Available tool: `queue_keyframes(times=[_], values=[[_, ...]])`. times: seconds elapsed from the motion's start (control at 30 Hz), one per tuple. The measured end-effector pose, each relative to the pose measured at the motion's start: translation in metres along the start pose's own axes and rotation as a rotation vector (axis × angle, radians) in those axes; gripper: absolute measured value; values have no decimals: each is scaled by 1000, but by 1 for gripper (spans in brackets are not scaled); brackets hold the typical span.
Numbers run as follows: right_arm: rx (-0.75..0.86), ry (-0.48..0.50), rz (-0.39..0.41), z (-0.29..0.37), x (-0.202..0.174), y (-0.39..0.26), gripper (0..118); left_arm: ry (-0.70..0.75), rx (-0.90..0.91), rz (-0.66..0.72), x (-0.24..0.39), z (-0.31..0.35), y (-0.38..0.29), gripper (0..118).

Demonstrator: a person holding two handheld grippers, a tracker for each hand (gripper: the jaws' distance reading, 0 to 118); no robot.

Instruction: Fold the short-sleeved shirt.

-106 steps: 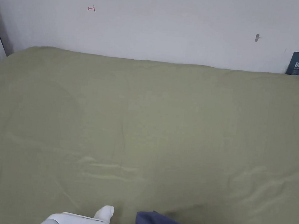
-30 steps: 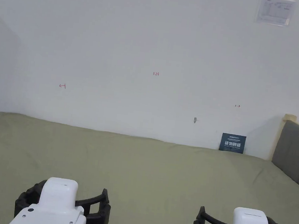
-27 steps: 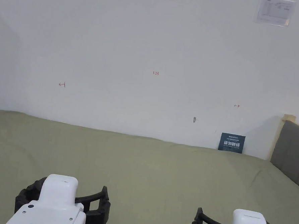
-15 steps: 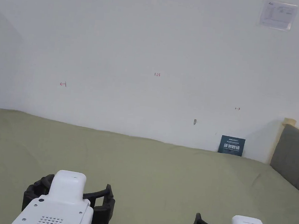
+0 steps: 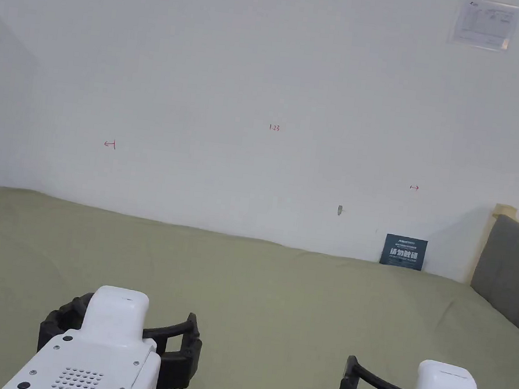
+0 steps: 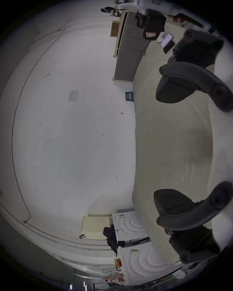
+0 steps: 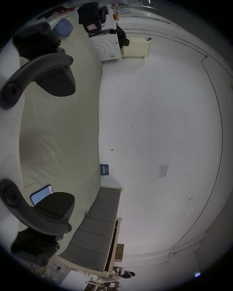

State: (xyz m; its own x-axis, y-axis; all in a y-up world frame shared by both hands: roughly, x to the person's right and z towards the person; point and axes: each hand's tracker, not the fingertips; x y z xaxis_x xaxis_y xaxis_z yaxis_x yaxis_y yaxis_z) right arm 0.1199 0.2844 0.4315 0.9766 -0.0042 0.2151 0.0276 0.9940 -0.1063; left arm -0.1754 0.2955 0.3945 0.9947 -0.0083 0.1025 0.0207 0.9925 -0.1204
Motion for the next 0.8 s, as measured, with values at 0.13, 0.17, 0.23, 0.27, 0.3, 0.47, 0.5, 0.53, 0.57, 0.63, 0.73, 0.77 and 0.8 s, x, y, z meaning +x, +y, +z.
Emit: queue_keyframes(times=[0.13,0.17,0.23,0.27,0.3,0.47,0.5,0.53,0.57,0.63,0.73,0.77,0.8], values=[[21,51,75,2,-3,-1,118,-5,-10,13,-6,-1,-1,114],[25,61,96,2,-5,-2,118,-5,-13,15,-7,-2,-1,114],[23,72,102,4,-6,-1,118,8,-14,21,-9,-1,-1,114],[23,82,93,4,-6,-1,118,14,-12,24,-10,-1,-1,114],[22,96,53,3,-6,0,118,15,-11,29,-11,-1,-1,114],[22,88,-14,1,-1,6,118,13,-17,37,-14,1,-1,114],[24,76,-11,1,-1,7,118,14,-19,32,-15,1,-1,114],[26,68,-4,0,-1,8,118,15,-20,27,-14,1,-1,114],[27,64,0,0,-1,9,118,17,-18,25,-14,1,-1,114],[29,73,1,0,-1,9,118,13,-15,29,-14,2,0,114],[11,111,-36,-1,0,10,118,5,-16,34,-13,1,0,114],[7,113,-53,-1,0,10,118,5,-20,31,-12,1,0,114],[9,120,-67,0,1,9,118,6,-20,25,-11,0,-1,114]])
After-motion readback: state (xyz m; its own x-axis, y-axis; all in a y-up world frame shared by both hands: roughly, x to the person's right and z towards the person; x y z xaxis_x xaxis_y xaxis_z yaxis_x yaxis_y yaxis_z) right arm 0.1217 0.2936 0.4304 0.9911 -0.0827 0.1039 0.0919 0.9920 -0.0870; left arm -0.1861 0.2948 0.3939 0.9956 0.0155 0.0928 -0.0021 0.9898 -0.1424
